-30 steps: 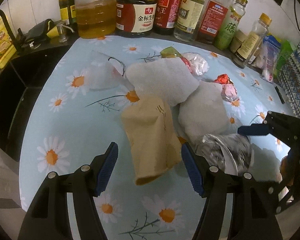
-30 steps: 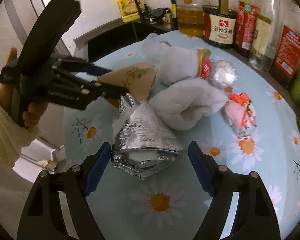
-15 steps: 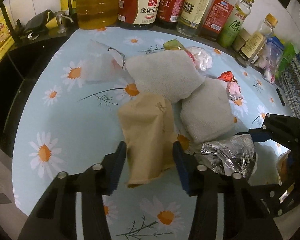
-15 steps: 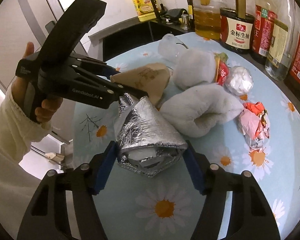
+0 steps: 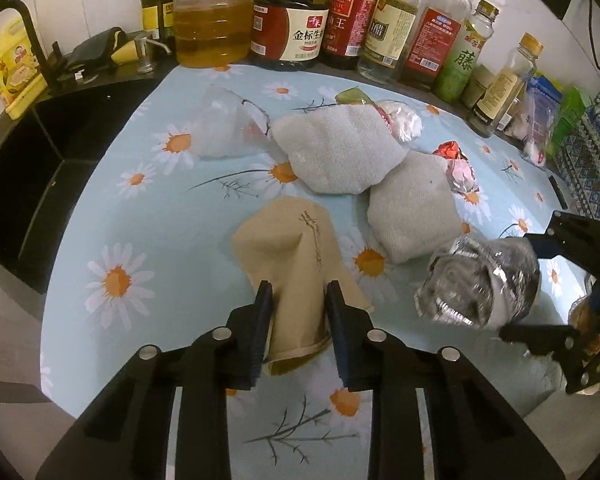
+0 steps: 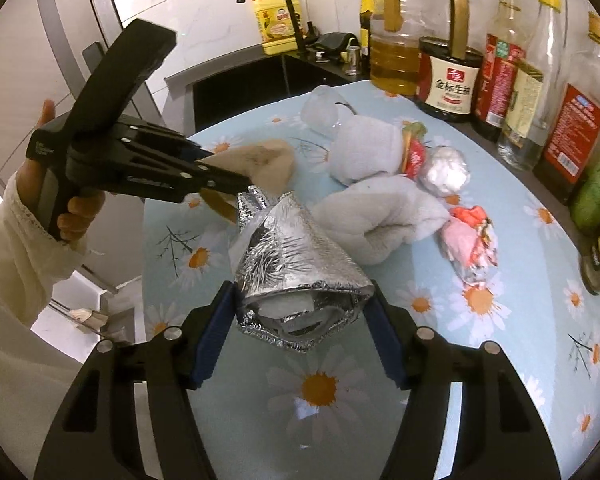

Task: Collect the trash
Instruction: 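Grasp the foil bundle with the right tool while the left tool grasps the brown paper bag, then carry both items over the black bin and open the left tool dropping the paper bag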

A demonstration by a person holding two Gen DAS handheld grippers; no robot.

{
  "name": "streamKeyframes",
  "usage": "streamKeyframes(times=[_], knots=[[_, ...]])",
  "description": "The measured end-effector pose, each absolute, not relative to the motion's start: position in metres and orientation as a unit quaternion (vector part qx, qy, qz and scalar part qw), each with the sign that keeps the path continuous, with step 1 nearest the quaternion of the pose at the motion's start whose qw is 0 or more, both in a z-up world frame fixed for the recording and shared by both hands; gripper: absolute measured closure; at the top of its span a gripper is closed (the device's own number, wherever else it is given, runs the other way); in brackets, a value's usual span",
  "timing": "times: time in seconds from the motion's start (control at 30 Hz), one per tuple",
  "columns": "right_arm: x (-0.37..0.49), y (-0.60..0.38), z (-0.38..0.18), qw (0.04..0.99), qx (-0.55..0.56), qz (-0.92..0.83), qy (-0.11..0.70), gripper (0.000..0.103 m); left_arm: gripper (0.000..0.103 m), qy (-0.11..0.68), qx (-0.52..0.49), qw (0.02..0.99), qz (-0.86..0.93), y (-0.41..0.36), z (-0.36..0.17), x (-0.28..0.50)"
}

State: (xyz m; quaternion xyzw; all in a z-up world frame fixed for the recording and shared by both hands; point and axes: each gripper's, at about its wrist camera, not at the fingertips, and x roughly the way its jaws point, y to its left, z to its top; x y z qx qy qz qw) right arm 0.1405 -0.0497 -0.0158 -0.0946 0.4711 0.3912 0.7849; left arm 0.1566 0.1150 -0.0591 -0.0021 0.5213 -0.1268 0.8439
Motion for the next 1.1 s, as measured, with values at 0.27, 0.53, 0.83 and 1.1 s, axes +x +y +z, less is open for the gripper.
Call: streamKeyframes(times=[0.27, 0.53, 0.83, 1.1], knots=[[0.123, -0.044, -0.007, 0.792, -0.104, 0.383, 0.464, 0.039, 0.080, 0.512, 0.003, 0.850, -0.124, 0.125, -0.054, 0.132], [0.103, -0.035, 0.000, 0.793, -0.112, 0.383, 0.460, 0.039, 0.080, 0.515, 0.003, 0.850, -0.108, 0.137, -0.053, 0.107], [0.075, -0.014, 0.005, 0.790, -0.128, 0.390, 0.455, 0.038, 0.080, 0.510, 0.000, 0.855, -0.095, 0.157, -0.049, 0.068], [0.049, 0.008, 0.009, 0.781, -0.146, 0.412, 0.446, 0.038, 0.080, 0.504, -0.010, 0.860, -0.080, 0.175, -0.046, 0.033]])
